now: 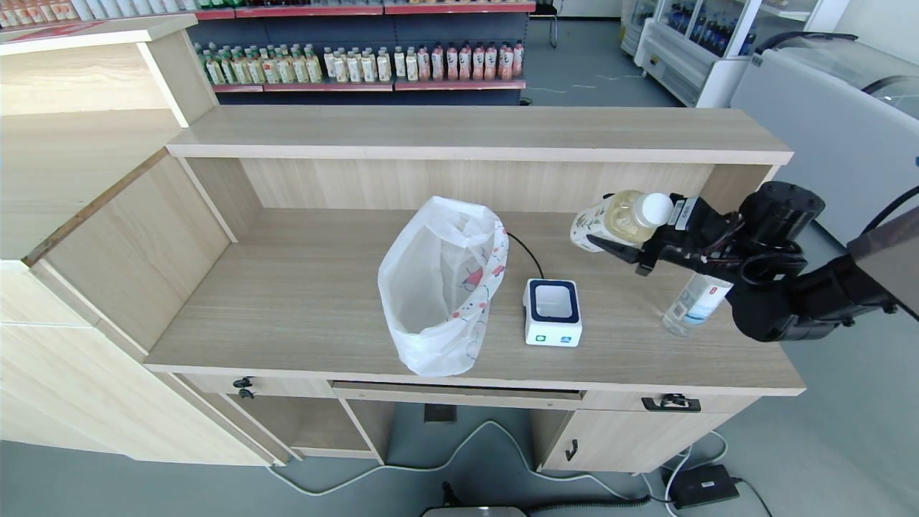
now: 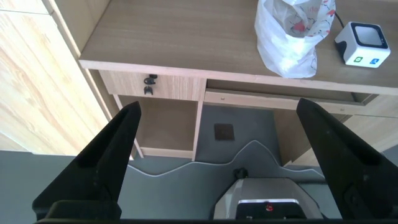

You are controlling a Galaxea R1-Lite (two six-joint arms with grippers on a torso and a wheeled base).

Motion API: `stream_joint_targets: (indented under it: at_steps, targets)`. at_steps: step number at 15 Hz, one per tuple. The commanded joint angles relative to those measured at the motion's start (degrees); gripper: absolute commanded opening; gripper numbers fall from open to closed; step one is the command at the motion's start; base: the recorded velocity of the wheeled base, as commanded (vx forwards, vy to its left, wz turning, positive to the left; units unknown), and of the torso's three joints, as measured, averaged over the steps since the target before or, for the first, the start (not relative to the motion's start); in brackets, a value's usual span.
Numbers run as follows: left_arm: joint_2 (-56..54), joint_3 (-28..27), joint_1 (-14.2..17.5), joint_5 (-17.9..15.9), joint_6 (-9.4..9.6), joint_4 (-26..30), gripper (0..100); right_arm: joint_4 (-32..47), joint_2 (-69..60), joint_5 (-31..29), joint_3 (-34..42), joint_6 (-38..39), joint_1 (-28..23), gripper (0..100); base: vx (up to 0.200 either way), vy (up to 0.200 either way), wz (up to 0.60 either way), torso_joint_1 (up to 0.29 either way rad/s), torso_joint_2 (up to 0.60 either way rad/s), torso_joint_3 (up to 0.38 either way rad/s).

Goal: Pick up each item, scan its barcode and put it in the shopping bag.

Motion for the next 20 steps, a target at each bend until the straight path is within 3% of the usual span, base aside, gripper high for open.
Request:
stream_joint_targets:
  at_steps: [1,7,20]
  targets:
    - [0.0,0.0,0.0,0.0,-0.01,0.0,100,-1.5,6.3,1.2,-1.8,-0.7,0.6,0,0.000,0.000,0.00,0.000,0.00,0.000]
    - [0.0,0.0,0.0,0.0,-0.01,0.0,100,-2.4,12.7,3.3,-9.8,-1.4,4.2,0,0.000,0.000,0.00,0.000,0.00,0.000]
    - [0.0,0.0,0.0,0.1,-0.01,0.0,100,-5.0,18.5,5.3,-14.5,-3.2,3.7,0,0.000,0.000,0.00,0.000,0.00,0.000]
